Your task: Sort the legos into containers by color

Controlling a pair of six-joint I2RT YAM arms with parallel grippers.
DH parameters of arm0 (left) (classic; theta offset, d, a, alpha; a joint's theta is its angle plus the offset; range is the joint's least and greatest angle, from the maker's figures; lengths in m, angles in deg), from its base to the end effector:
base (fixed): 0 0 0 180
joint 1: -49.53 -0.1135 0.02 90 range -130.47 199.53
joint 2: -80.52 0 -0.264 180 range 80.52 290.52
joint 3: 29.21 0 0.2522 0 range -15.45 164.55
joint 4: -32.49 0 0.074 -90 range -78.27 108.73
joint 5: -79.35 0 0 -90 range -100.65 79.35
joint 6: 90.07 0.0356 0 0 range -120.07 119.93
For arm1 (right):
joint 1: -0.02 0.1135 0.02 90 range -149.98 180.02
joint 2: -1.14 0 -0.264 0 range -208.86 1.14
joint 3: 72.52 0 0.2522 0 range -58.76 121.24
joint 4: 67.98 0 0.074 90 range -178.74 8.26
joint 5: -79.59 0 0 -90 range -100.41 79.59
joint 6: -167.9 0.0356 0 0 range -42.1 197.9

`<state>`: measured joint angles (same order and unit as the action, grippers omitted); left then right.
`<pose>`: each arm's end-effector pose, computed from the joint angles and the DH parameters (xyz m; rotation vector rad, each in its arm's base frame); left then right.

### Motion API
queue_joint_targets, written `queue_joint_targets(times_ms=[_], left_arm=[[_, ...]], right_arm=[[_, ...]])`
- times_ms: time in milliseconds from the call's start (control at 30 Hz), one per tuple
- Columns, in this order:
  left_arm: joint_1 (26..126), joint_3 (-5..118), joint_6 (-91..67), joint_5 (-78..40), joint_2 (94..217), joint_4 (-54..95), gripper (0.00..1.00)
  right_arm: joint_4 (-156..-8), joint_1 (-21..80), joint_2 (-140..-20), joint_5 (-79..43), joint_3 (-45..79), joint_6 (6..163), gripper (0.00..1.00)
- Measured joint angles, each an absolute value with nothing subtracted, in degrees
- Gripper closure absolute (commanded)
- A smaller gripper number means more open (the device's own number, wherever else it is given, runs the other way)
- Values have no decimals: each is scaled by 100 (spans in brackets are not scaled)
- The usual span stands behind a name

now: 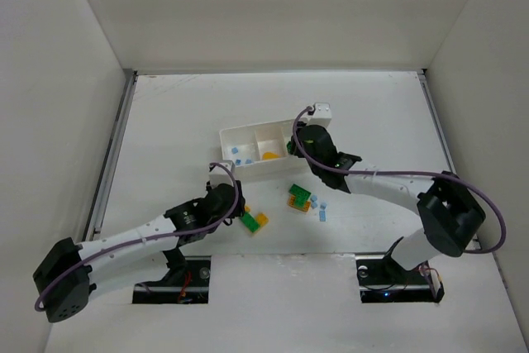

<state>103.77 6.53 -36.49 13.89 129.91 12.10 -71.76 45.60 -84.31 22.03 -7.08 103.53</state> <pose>0.1180 -0.1386 0.1948 0.0867 2.1405 -0.4787 0.2455 0.2232 0.2484 0.0257 1.9274 0.2710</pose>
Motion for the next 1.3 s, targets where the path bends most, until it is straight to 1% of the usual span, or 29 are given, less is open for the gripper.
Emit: queue_joint_targets(times_ms=[67, 200, 267, 333, 500, 700, 967, 1300], left_arm=[[10412, 692, -3734, 1426, 13130, 1175, 55], [10431, 810, -4003, 1548, 13417, 987, 51], [10464, 858, -4154, 1601, 13526, 904, 49], [10497, 891, -4309, 1623, 13589, 821, 48], [10506, 1009, -4729, 1642, 13705, 703, 48], [10506, 1138, -5240, 1636, 13946, 613, 48], [10576, 1267, -5660, 1636, 14667, 565, 47], [10648, 1357, -5780, 1677, 15128, 753, 48]], right_arm=[[-7233, 4453, -8610, 2125, -651, 10296, 68], [-7242, 4390, -8811, 2087, -481, 10200, 43], [-7229, 4392, -8814, 2090, -457, 10170, 37], [-7229, 4392, -8811, 2087, -448, 10135, 35], [-7229, 4401, -8709, 2085, -461, 10124, 35], [-7176, 4591, -8223, 2087, -806, 10141, 35], [-7150, 4884, -7620, 2076, -1281, 10213, 34], [-7069, 5122, -7563, 2039, -1289, 10292, 34]])
